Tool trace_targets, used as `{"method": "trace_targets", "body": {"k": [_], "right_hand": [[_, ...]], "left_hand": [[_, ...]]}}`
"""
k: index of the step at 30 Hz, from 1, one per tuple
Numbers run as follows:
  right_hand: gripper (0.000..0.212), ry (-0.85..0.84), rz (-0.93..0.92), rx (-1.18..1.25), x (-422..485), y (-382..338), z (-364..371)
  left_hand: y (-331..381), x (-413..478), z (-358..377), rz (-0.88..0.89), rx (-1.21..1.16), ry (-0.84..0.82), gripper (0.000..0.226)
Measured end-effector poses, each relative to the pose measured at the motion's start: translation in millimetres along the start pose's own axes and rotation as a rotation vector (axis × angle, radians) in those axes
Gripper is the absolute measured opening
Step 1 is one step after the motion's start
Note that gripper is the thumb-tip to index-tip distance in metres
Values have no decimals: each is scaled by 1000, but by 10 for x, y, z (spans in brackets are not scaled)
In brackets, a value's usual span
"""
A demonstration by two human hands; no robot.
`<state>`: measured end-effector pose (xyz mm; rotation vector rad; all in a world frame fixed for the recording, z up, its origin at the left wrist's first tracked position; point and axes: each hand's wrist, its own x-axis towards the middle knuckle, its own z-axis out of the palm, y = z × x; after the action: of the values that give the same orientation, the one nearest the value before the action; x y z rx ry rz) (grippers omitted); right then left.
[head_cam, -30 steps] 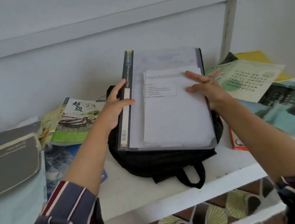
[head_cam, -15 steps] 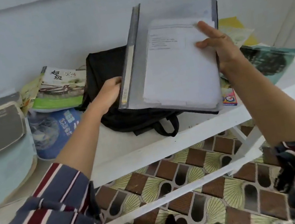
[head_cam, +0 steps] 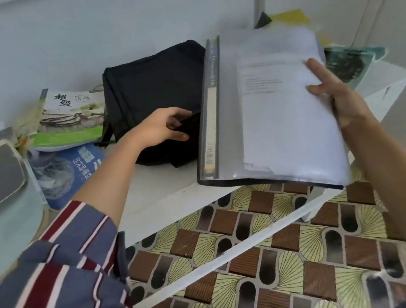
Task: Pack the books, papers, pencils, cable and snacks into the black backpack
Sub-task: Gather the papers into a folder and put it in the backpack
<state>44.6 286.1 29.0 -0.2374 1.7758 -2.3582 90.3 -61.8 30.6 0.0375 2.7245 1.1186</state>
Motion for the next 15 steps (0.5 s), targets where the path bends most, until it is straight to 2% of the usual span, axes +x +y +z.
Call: {"method": "trace_targets", "body": {"k": [3, 8, 10, 12, 15], "right_hand": [[50, 36, 4, 35, -90, 18, -56], [52, 20, 25, 29, -130, 52, -128], [49, 23, 34, 41, -144, 58, -114], [48, 24, 36, 63, -155, 70, -86], [49, 8, 41, 62, -144, 74, -42]], "left_hand": [[24, -3, -112, -7, -69, 63, 62], [6, 22, -218, -56, -155, 17, 56], [-32, 38, -238, -57, -207, 52, 50], [-38, 50, -263, -31, -270, 156, 48], [2, 97, -309, 76, -240, 461, 38]]}}
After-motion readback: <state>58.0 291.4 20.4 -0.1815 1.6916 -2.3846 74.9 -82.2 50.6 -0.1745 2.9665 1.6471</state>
